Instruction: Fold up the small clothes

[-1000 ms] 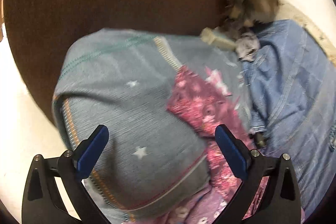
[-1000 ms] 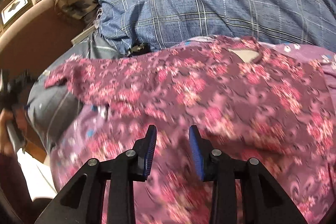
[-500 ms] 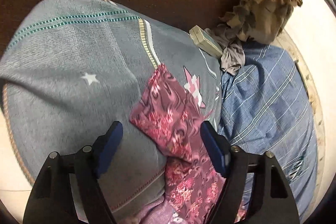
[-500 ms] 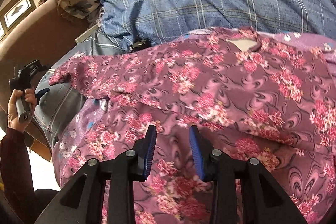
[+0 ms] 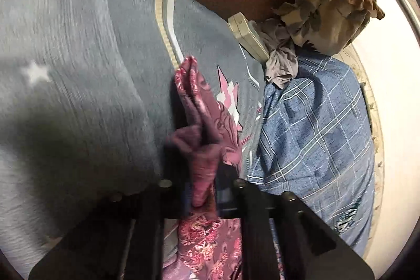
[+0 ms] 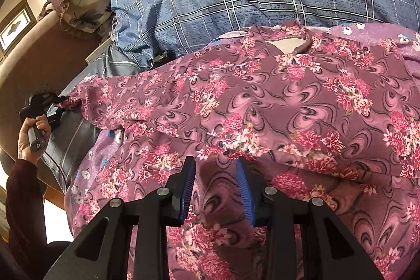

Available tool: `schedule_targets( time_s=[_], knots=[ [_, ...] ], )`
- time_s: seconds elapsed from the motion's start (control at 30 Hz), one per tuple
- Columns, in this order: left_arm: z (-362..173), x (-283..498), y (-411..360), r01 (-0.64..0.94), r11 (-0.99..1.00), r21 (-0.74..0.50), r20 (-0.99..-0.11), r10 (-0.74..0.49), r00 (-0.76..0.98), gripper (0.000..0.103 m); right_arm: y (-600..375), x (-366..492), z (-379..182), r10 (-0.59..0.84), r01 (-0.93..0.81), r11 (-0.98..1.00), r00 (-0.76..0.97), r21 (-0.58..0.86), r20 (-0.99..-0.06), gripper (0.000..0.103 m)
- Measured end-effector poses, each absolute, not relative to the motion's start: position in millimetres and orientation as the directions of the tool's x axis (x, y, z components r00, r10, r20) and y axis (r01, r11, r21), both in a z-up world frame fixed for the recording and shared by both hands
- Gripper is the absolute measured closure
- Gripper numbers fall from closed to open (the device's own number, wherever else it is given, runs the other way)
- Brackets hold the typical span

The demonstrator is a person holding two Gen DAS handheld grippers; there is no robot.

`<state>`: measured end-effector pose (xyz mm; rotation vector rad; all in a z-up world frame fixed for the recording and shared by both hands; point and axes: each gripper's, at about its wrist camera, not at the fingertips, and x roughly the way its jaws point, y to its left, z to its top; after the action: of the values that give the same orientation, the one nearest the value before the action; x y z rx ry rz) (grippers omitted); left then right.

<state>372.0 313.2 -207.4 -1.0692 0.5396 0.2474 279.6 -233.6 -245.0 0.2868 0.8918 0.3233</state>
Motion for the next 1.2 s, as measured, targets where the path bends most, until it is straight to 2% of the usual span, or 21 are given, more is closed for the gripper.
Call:
schedule_targets(
  time_s=[0.13,0.27,0.43,0.6,0.77,0.83,0.9,0.93,0.97,1.0,1.03,1.07,1.1,1.13,1.2],
  knots=[
    [-184.8,370.9,291.4,-0.412,0.560,-0.719,-0.502,-0.008,0.865,0.095,-236.9,279.6,-240.9,0.388,-0.145,0.913,0.602,0.382,-0.698,0.068],
    [-154.5,371.7,252.9,-0.321,0.667,-0.672,-0.454,-0.029,0.891,0.096,-242.7,277.8,-234.4,0.371,-0.129,0.917,0.627,0.378,-0.685,0.068],
    [-118.2,378.2,175.9,-0.131,0.772,-0.622,-0.406,-0.175,0.897,0.096,-257.4,276.0,-225.7,0.347,-0.080,0.914,0.663,0.397,-0.664,0.068],
    [-98.2,378.5,75.6,0.071,0.836,-0.544,-0.398,-0.331,0.856,0.096,-282.4,274.9,-220.5,0.316,-0.008,0.901,0.697,0.433,-0.644,0.068],
    [-99.7,376.3,-33.9,0.275,0.829,-0.488,-0.418,-0.498,0.759,0.096,-315.6,275.2,-220.7,0.239,0.102,0.889,0.728,0.446,-0.642,0.068],
    [-109.1,373.9,-75.0,0.336,0.808,-0.484,-0.452,-0.559,0.695,0.095,-328.5,276.3,-220.8,0.218,0.138,0.880,0.734,0.455,-0.643,0.068],
    [-120.2,374.2,-111.2,0.390,0.782,-0.486,-0.509,-0.616,0.601,0.082,-344.5,277.0,-220.8,0.205,0.179,0.858,0.740,0.482,-0.641,0.067],
    [-122.3,374.0,-118.4,0.406,0.775,-0.484,-0.531,-0.629,0.568,0.064,-351.2,276.5,-220.8,0.204,0.198,0.844,0.740,0.499,-0.640,0.065],
    [-122.4,372.3,-123.2,0.416,0.773,-0.478,-0.552,-0.633,0.543,0.050,-358.9,276.7,-220.6,0.205,0.217,0.827,0.742,0.518,-0.639,0.057],
    [-119.6,369.5,-120.1,0.415,0.779,-0.470,-0.554,-0.626,0.549,0.046,-367.1,275.6,-220.4,0.208,0.233,0.804,0.751,0.546,-0.627,0.052],
    [-115.1,367.5,-112.9,0.410,0.783,-0.469,-0.534,-0.620,0.574,0.042,-374.5,274.4,-220.7,0.212,0.242,0.783,0.763,0.573,-0.611,0.042],
    [-108.6,366.0,-98.5,0.398,0.782,-0.479,-0.502,-0.616,0.607,0.035,-381.7,273.0,-220.4,0.218,0.246,0.758,0.778,0.604,-0.590,0.036],
    [-104.9,366.2,-87.0,0.388,0.778,-0.495,-0.480,-0.616,0.624,0.029,-384.9,271.8,-220.3,0.221,0.247,0.748,0.783,0.617,-0.581,0.034],
    [-100.8,366.2,-71.0,0.371,0.769,-0.520,-0.449,-0.616,0.648,0.019,-386.9,272.1,-220.1,0.223,0.247,0.744,0.785,0.622,-0.578,0.034],
    [-98.6,370.4,-42.1,0.317,0.781,-0.539,-0.427,-0.577,0.696,0.018,-385.3,275.2,-220.1,0.219,0.248,0.755,0.777,0.607,-0.590,0.034]
  ],
)
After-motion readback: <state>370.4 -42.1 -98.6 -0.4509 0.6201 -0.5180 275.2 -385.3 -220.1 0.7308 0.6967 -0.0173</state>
